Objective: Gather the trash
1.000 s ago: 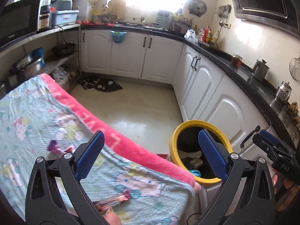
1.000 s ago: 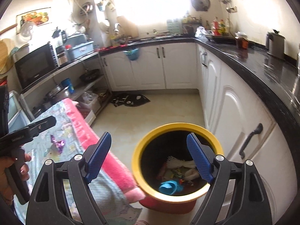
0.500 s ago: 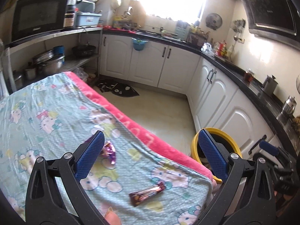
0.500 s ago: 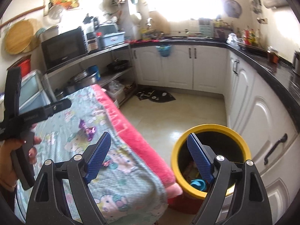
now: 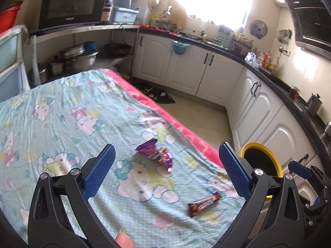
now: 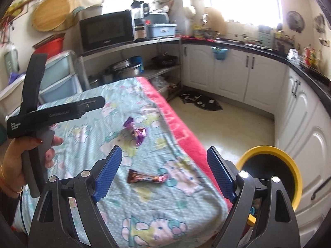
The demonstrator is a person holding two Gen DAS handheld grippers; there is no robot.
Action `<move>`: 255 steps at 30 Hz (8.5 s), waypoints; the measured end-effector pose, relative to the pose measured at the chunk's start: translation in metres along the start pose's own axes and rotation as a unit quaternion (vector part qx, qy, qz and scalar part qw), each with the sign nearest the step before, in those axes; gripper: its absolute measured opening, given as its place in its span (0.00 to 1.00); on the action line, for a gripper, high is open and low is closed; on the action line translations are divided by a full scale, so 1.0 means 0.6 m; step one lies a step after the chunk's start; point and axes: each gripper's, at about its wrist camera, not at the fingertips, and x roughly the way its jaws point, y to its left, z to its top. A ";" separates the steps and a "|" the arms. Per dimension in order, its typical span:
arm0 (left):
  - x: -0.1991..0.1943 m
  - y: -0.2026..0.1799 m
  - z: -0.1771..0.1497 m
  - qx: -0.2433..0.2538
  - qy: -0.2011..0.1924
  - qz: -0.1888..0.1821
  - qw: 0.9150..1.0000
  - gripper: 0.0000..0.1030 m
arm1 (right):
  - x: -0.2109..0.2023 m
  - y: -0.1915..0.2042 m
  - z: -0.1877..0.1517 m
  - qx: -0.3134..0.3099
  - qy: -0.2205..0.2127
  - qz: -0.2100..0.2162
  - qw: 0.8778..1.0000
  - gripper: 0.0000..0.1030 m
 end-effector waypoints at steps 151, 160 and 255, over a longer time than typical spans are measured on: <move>0.155 -0.505 -0.016 0.173 0.065 -0.217 0.959 0.20 | -0.126 -0.397 -0.078 0.161 -0.043 -0.154 0.974 0.08; 0.198 -0.517 -0.032 0.180 0.090 -0.223 0.954 0.20 | -0.098 -0.411 -0.107 0.183 -0.024 -0.155 0.971 0.08; 0.156 -0.380 -0.041 0.161 0.117 -0.116 0.973 0.90 | -0.064 -0.370 -0.148 0.223 0.034 -0.202 0.953 0.93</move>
